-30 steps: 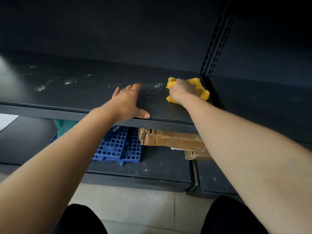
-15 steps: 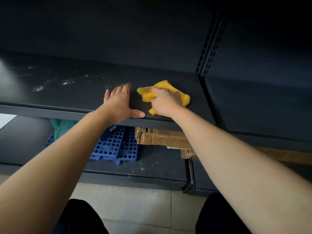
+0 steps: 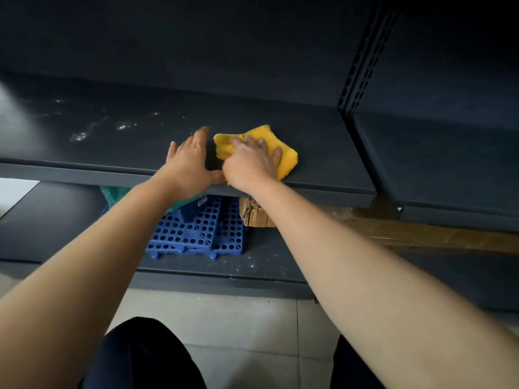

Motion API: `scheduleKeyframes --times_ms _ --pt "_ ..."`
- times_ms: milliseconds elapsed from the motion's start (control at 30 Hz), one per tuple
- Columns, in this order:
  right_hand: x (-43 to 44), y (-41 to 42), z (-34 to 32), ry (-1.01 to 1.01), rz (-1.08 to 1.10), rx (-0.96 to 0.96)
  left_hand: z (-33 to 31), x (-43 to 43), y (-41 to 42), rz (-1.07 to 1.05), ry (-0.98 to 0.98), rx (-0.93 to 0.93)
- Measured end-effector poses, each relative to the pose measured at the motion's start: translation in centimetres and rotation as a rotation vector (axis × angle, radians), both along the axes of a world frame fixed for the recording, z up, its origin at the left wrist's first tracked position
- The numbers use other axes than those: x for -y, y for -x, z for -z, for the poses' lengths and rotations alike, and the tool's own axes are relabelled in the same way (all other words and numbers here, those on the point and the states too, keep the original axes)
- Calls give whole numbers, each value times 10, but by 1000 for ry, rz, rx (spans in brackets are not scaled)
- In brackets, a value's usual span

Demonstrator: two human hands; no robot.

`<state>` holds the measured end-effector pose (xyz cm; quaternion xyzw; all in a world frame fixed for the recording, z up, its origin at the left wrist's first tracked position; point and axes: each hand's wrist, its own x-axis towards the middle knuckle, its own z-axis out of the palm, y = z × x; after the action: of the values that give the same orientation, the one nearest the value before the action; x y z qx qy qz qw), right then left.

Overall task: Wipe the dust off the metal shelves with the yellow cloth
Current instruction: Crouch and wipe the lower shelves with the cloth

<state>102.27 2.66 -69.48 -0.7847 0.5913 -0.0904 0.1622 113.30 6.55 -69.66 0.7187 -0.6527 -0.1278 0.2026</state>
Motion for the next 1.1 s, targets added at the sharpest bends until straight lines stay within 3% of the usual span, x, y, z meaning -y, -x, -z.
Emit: scheduleKeyframes --times_ms 233,400,633,833,1100 --pt "-12 -1 11 152 4 24 -8 -4 -21 61 -83 15" --pt "-9 27 13 214 120 -32 -15 8 -14 208 -154 51" --pt "-6 10 7 78 304 -24 -17 11 -33 266 -215 14" --pt "0 -38 -8 -53 190 -32 -14 17 -64 257 -193 151" --pt "19 -11 -8 -21 218 -110 -21 26 -51 257 -213 194"
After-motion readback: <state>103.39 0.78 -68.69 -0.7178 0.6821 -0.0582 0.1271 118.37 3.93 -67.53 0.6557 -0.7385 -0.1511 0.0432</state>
